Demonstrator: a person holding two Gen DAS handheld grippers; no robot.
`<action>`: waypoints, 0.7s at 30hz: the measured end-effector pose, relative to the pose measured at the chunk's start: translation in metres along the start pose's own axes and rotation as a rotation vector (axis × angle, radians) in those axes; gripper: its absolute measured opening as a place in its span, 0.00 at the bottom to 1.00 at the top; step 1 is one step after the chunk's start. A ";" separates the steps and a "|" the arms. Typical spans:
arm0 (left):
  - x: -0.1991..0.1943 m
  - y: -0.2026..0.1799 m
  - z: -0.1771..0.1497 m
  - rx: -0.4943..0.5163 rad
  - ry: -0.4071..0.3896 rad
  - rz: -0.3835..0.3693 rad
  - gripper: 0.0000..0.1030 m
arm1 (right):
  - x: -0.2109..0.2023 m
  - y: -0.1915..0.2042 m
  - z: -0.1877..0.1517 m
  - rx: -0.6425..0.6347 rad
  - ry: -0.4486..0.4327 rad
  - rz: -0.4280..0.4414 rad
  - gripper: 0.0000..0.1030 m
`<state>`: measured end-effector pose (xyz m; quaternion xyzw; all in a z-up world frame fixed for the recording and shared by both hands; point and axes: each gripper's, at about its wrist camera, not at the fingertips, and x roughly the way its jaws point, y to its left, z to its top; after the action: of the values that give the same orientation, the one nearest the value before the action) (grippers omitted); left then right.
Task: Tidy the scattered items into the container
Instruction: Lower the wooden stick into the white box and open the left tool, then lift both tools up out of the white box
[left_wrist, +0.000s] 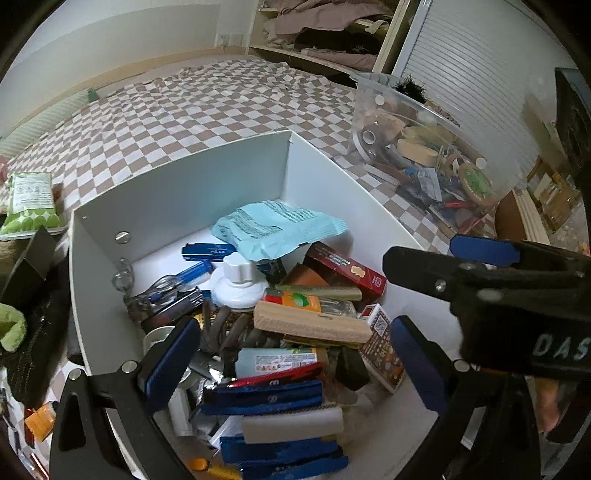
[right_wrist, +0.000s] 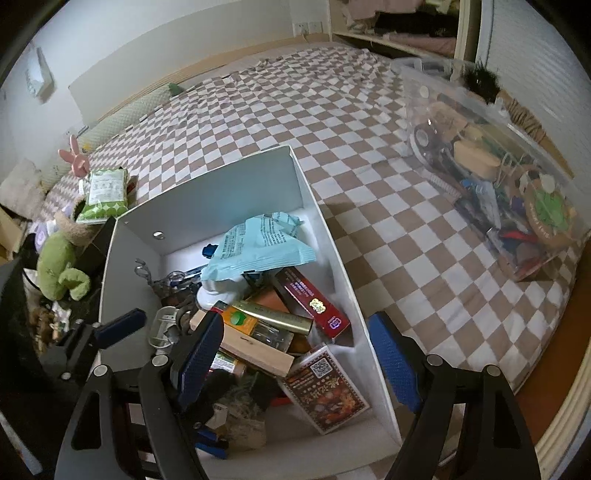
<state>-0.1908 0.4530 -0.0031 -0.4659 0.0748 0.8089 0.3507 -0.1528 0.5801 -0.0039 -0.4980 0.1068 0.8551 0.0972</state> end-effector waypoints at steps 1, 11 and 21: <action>-0.003 0.000 0.000 0.002 -0.005 0.007 1.00 | -0.001 0.001 -0.001 -0.005 -0.005 -0.004 0.79; -0.031 0.013 -0.004 -0.025 -0.041 0.032 1.00 | -0.025 0.006 -0.007 0.032 -0.121 -0.001 1.00; -0.067 0.031 -0.011 -0.063 -0.089 0.052 1.00 | -0.046 0.020 -0.013 0.034 -0.227 0.009 1.00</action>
<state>-0.1815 0.3916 0.0388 -0.4382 0.0456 0.8397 0.3174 -0.1252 0.5548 0.0318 -0.3955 0.1120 0.9046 0.1132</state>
